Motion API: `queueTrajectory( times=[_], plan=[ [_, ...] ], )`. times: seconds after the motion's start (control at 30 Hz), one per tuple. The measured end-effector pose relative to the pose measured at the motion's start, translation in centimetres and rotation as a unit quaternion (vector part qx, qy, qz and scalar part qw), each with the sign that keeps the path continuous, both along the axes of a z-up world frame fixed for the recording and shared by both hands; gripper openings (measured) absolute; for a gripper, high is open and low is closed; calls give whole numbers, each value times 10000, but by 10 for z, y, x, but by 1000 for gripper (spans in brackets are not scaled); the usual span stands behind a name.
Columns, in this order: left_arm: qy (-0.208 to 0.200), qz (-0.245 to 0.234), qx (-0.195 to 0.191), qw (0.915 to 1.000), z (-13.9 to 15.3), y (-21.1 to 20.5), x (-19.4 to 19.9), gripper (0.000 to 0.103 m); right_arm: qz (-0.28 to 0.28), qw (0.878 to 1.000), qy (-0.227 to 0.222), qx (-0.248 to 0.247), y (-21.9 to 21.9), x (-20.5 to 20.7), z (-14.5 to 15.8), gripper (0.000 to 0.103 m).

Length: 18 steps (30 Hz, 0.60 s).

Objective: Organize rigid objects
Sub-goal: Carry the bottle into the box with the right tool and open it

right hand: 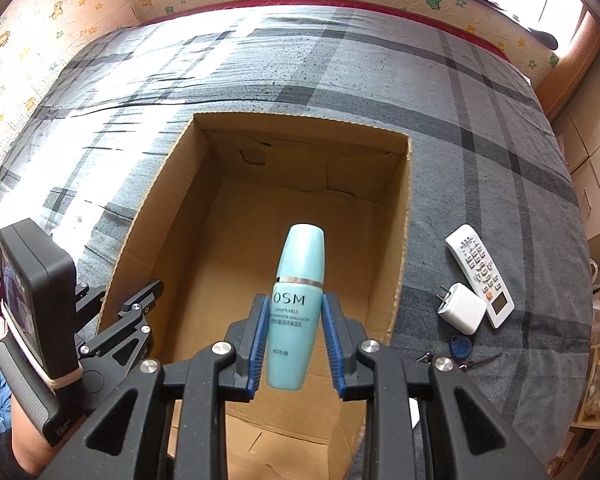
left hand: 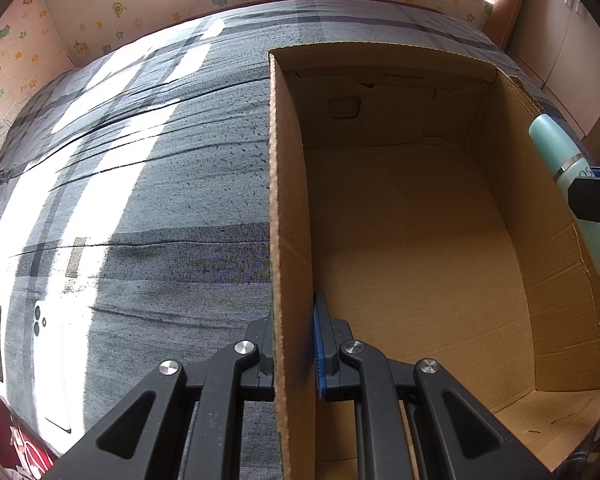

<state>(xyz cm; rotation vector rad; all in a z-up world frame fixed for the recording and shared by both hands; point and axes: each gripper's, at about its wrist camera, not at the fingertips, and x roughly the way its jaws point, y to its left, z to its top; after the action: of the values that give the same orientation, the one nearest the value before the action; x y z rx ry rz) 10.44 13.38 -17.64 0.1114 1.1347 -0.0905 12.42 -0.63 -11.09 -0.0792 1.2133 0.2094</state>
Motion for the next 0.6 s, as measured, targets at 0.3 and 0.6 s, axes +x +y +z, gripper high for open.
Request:
queueTrajectory(
  times=[0.3,0.6],
  plan=[
    [0,-6,23,10000,0,-1,0,13,119,9994,330,-36,29,16,-39,28],
    [1,-8,34,10000,1,-2,0,13,146,9974,697,-123,45,25,-74,28]
  ],
)
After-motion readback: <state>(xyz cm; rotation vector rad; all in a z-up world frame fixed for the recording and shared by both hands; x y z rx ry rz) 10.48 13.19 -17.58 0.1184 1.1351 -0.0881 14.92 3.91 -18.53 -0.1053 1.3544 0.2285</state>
